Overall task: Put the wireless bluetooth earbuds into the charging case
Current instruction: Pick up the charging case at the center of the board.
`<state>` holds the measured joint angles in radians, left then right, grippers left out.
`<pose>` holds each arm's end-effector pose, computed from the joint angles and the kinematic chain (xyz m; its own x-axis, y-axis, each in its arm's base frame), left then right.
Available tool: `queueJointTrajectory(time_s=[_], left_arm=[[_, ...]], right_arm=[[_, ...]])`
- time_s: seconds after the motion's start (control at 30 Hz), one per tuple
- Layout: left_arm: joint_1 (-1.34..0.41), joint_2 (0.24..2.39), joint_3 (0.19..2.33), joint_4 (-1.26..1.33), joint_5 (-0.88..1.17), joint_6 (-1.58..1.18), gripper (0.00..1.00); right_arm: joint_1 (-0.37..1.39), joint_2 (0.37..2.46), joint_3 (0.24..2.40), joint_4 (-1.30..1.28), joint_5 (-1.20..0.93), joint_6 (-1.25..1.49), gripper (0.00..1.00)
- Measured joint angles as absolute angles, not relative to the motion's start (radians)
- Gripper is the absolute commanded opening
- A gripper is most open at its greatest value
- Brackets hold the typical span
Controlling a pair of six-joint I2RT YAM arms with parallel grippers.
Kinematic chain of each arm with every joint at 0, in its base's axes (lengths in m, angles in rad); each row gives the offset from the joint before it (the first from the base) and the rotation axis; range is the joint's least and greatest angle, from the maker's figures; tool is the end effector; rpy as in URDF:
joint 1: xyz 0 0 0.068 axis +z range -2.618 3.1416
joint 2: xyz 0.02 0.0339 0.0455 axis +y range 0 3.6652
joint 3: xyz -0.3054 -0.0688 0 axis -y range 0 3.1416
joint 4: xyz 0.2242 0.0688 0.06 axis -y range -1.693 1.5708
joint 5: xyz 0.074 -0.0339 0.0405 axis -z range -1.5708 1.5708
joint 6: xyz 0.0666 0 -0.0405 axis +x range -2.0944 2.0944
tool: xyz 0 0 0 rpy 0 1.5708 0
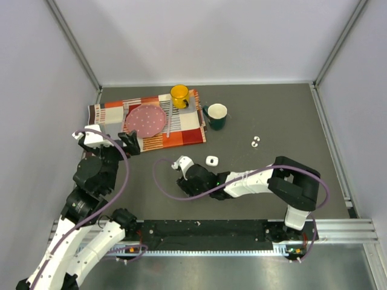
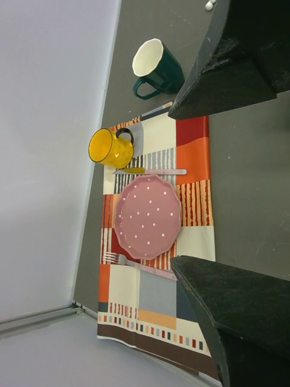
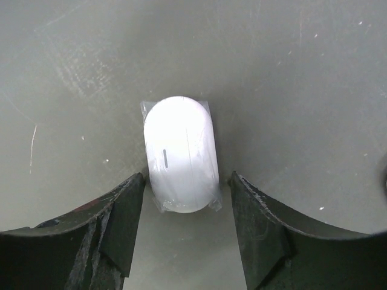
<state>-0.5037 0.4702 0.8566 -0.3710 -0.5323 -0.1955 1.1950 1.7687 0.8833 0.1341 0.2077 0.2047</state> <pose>0.0725 -0.0014 0.3940 0.0188 -0.2015 -0.9793 -0.0254 0.9791 -0.2019 0.1486 0.3392 0.1824 -0.4191 -0.5202 -0.7442 -0.7861 0.6180 0.0107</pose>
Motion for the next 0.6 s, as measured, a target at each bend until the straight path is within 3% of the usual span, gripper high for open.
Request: queueJointTrajectory(time_s=[0.33,0.43,0.6], left_arm=[[-0.504,0.484,0.857,-0.374,-0.512,-0.211,0.99],[-0.504,0.49,0.857,-0.376,-0.513,-0.211,0.99],[-0.504,0.509,0.857,-0.376,-0.501,-0.21,0.99]], right_arm=[[1.195,1.768,0.878,0.152,0.196,0.201,0.58],[1.195,1.772,0.877,0.164,0.192,0.192,0.51],[1.194,1.781,0.878,0.184,0.186,0.172,0.3]])
